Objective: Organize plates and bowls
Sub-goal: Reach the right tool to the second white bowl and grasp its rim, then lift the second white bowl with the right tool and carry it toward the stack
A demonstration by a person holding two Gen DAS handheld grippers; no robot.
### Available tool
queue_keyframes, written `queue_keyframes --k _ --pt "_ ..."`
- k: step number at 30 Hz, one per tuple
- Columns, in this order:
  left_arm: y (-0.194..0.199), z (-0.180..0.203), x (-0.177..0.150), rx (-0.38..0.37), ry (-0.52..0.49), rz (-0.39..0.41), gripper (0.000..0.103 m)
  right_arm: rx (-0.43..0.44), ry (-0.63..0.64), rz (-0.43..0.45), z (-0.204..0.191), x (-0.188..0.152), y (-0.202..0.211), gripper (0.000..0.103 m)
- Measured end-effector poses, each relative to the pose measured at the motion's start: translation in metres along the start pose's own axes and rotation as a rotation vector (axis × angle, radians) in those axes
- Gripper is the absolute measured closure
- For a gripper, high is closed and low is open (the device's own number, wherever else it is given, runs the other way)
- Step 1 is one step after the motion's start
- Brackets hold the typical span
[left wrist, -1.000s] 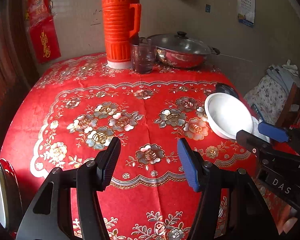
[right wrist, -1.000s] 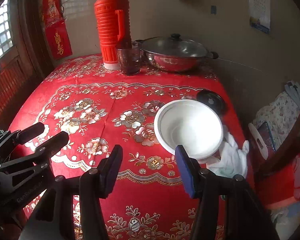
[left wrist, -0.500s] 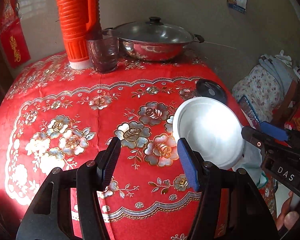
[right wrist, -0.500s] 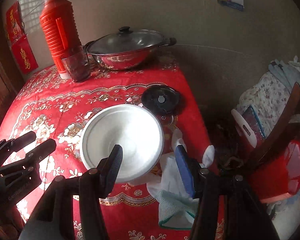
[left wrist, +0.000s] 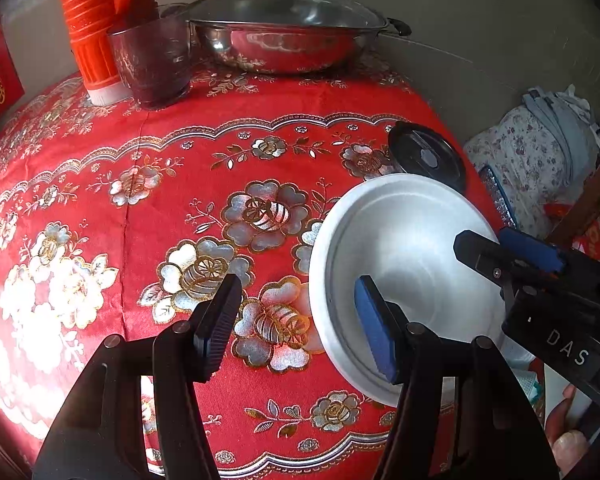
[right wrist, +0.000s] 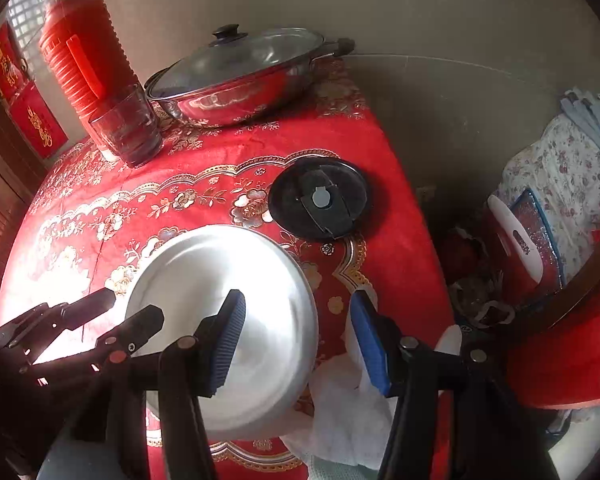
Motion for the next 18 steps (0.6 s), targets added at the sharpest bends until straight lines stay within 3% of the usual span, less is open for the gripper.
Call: queue_keyframes --k 1,3,4,6,8,11,18 --pt "-0.003 0.001 -0.001 -0.004 -0.001 -0.007 0.044 0.002 0.002 -0.006 0.0 0.0 -0.003 0.05" --pt "-0.007 0.002 -0.003 -0.022 -0.005 -0.012 0.044 0.008 0.006 -0.015 -0.001 -0.002 -0.006 0.068" --pt "-0.009 0.003 -0.004 -0.019 -0.012 -0.018 0.044 0.007 0.013 -0.021 -0.002 -0.004 -0.008 0.071" --pt "-0.015 0.005 -0.006 -0.001 -0.035 -0.034 0.062 0.012 0.026 -0.035 -0.004 -0.008 -0.01 0.08" --pt "-0.014 0.007 -0.008 0.007 -0.051 -0.023 0.069 0.024 0.035 -0.038 -0.008 -0.012 -0.012 0.085" --pt "-0.011 0.008 -0.011 -0.003 -0.059 -0.03 0.079 0.026 0.046 -0.027 -0.015 -0.017 -0.008 0.088" --pt "0.019 -0.008 -0.022 0.009 -0.048 0.024 0.079 0.051 0.067 -0.002 -0.033 -0.028 0.01 0.088"
Point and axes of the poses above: each gripper's, at about its wrist camera, not at the fingertips, and y roughly against the way its jaws point, z to its right, x to its top, the point moved 4 cm from there along -y, roughly the way its jaws point
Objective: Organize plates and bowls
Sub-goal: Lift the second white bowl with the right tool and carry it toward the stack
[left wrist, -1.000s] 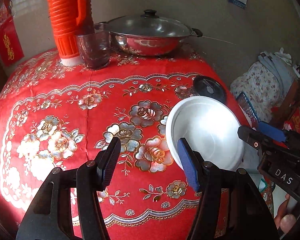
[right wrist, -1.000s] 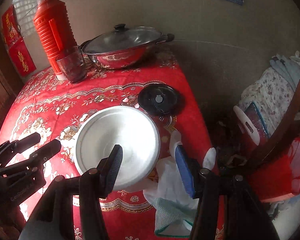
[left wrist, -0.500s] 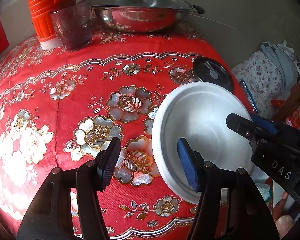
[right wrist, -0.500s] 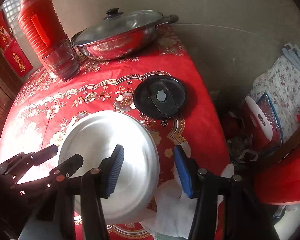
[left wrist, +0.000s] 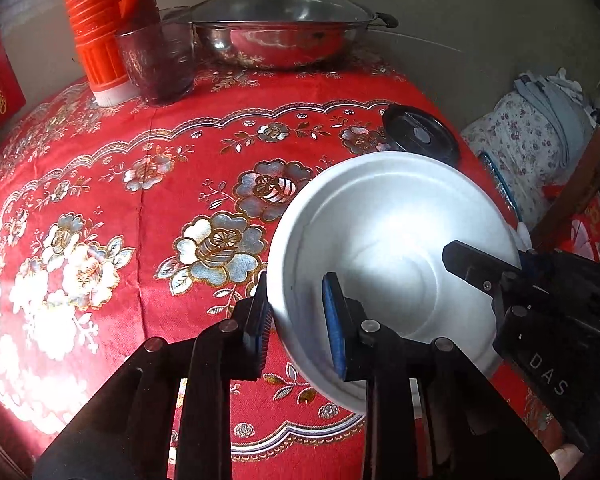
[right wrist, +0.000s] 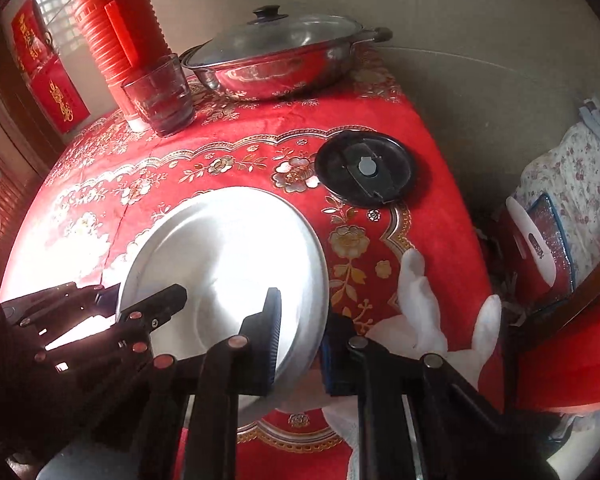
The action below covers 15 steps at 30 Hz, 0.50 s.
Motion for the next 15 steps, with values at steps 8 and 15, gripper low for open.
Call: queue_keyframes --k 8,15 --pt "0.03 -0.027 -0.023 0.02 0.025 0.015 0.079 0.031 0.044 0.001 -0.036 -0.016 0.011 0.088" --pt "0.024 -0.04 -0.034 -0.032 0.089 -0.018 0.079 0.02 0.027 -0.015 -0.038 -0.023 0.009 0.088"
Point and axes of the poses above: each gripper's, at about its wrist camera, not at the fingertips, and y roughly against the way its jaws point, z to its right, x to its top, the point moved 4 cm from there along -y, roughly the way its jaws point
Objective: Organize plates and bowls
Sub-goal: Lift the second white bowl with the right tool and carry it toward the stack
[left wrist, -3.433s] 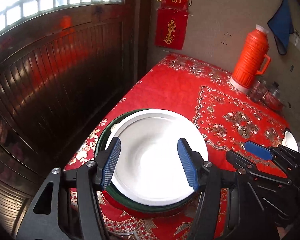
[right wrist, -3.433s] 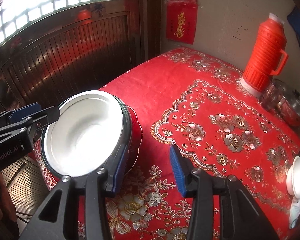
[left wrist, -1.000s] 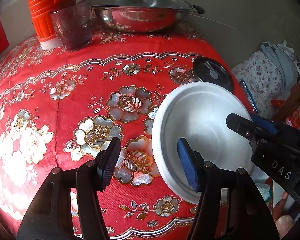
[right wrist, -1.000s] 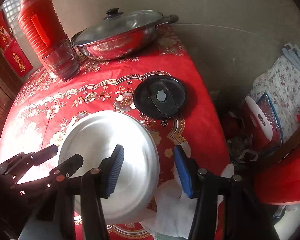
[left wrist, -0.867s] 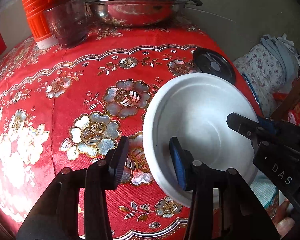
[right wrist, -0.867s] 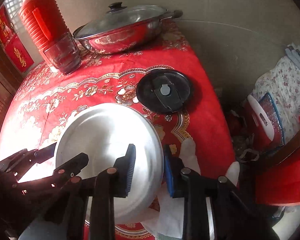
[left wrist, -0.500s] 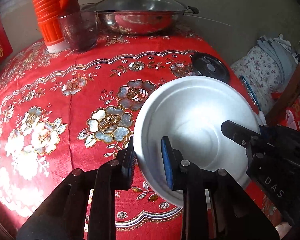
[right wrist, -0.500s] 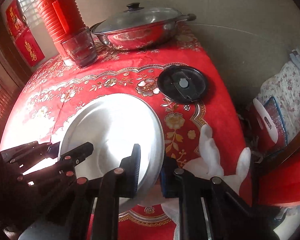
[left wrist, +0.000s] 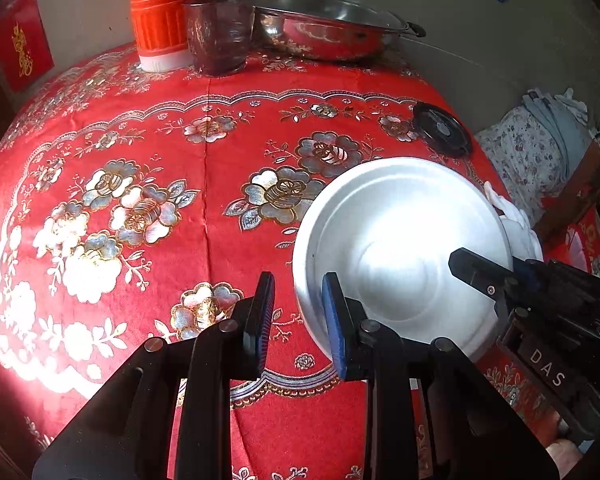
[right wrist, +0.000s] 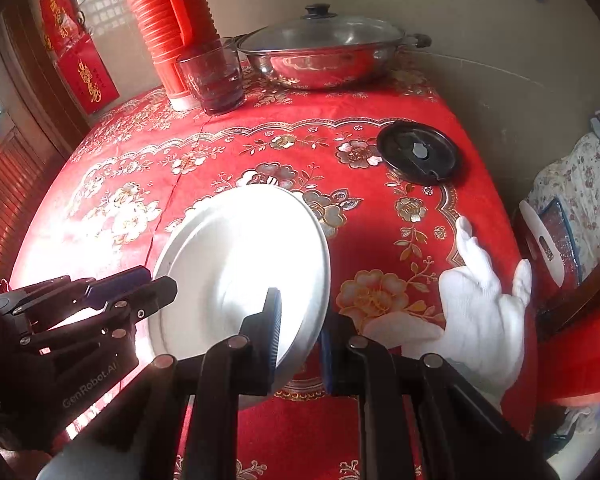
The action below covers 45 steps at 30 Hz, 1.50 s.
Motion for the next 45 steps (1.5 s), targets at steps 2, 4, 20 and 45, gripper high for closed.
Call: queue_keyframes --k 2,4,20,45 --pt "-0.003 0.002 0.0 -0.044 0.018 -0.024 0.079 -0.007 -0.013 -0.005 0.005 -0.001 -0.002 0.088" --pt "-0.007 0.008 0.002 -0.067 0.016 -0.044 0.079 -0.014 -0.023 -0.009 0.01 -0.001 -0.004 0.087" --pt "-0.004 0.006 0.002 -0.033 0.002 -0.051 0.087 -0.051 0.043 0.013 0.008 -0.001 0.006 0.089" --pt "0.144 -0.16 -0.076 0.207 0.177 0.157 0.086 0.138 0.314 0.082 -0.192 -0.021 0.042 0.088"
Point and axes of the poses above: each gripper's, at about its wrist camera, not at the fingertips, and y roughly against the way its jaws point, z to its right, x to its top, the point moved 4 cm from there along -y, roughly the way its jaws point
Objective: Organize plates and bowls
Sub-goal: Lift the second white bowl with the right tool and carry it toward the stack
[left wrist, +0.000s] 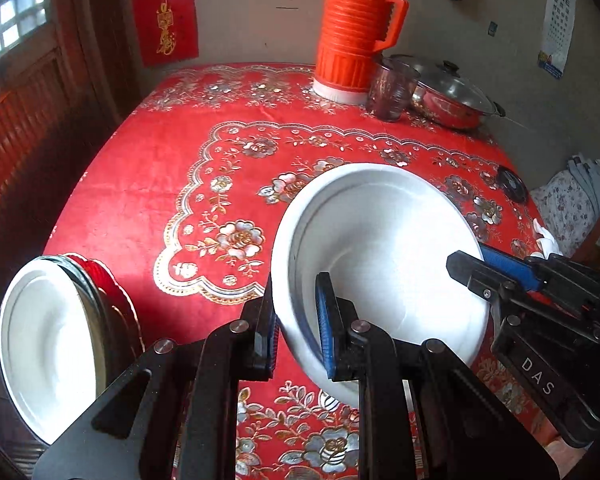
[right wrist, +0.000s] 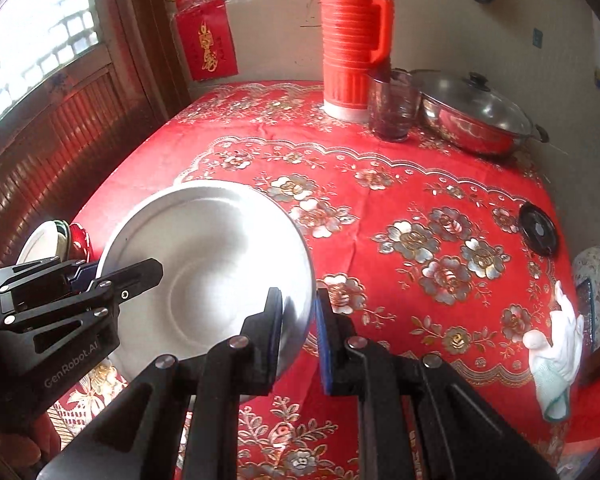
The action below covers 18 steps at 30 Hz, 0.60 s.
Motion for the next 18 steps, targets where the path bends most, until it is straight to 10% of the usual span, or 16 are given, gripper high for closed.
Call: queue_keyframes --k 18 --pt "0.072 -0.153 -0.041 0.203 0.185 0.102 0.086 0.148 0.258 0.038 -0.168 0.024 -0.005 0.085"
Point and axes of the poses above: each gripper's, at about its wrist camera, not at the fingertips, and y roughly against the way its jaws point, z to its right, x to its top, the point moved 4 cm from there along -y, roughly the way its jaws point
